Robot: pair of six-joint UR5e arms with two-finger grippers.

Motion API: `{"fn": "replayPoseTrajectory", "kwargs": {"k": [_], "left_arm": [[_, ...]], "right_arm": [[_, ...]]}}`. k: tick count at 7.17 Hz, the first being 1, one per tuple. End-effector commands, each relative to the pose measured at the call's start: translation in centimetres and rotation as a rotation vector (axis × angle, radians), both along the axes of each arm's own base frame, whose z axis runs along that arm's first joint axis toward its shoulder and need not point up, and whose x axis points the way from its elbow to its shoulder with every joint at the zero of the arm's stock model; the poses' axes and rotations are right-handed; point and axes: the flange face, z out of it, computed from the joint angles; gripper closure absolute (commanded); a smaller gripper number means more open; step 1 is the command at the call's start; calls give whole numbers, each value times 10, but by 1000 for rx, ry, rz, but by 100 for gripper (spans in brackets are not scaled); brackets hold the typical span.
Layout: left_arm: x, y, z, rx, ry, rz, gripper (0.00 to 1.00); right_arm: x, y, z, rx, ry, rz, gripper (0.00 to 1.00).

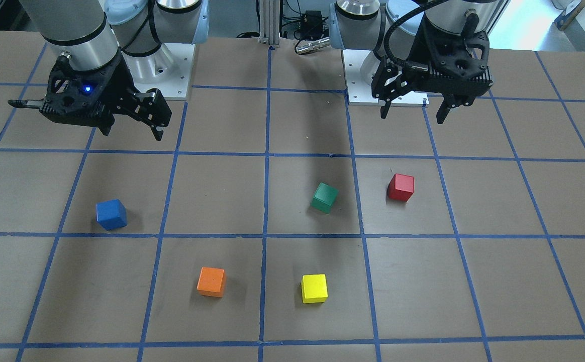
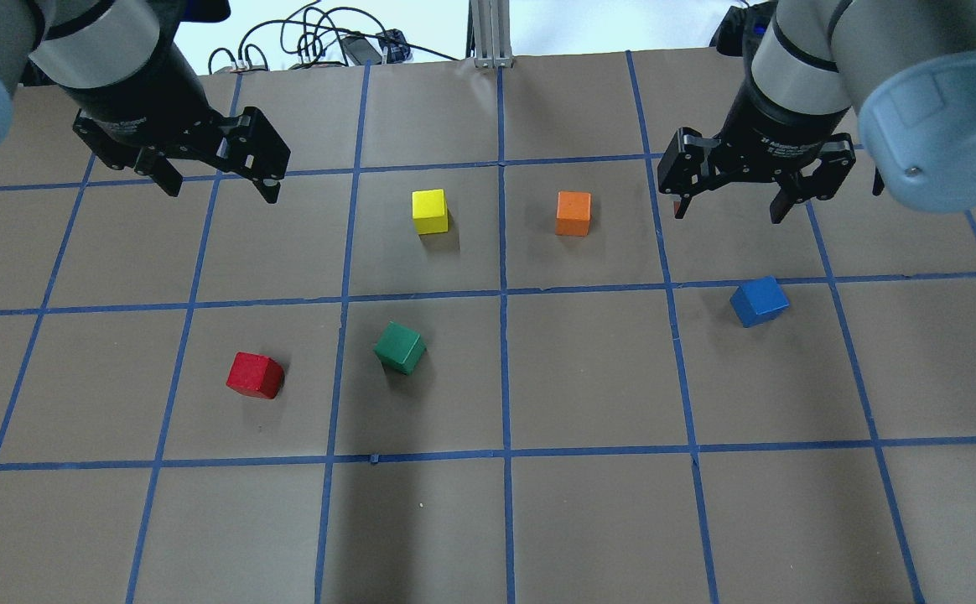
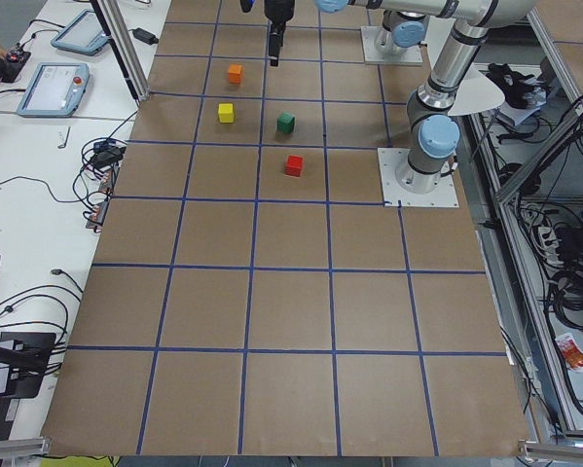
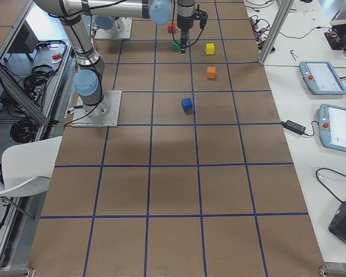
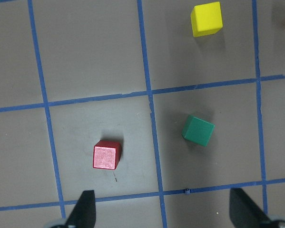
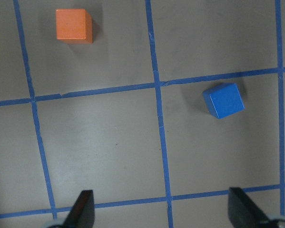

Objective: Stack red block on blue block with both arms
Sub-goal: 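Move the left gripper down over the red cube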

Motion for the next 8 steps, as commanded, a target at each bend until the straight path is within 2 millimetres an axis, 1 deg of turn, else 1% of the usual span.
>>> {"fn": "replayPoseTrajectory", "kwargs": {"k": [1, 3, 5, 6, 7, 8], "left_arm": [[1, -9, -2, 1, 1, -2, 0], [1, -9, 0, 1, -8, -2, 0], [-1, -5, -6, 25, -6, 4, 0], [-3, 8, -14, 62, -9, -9, 0], [12, 13, -37, 130, -33, 9, 0], [26, 14, -78, 210, -24, 38, 0]], "right_arm": [[0, -1, 1, -5, 3, -6, 0], [1, -3, 5, -25, -7, -9, 0], [1, -3, 5, -25, -10, -9, 0], [1, -3, 5, -26, -10, -9, 0], [1, -2, 3, -20, -9, -9, 0], [1, -3, 3, -20, -10, -9, 0]]}}
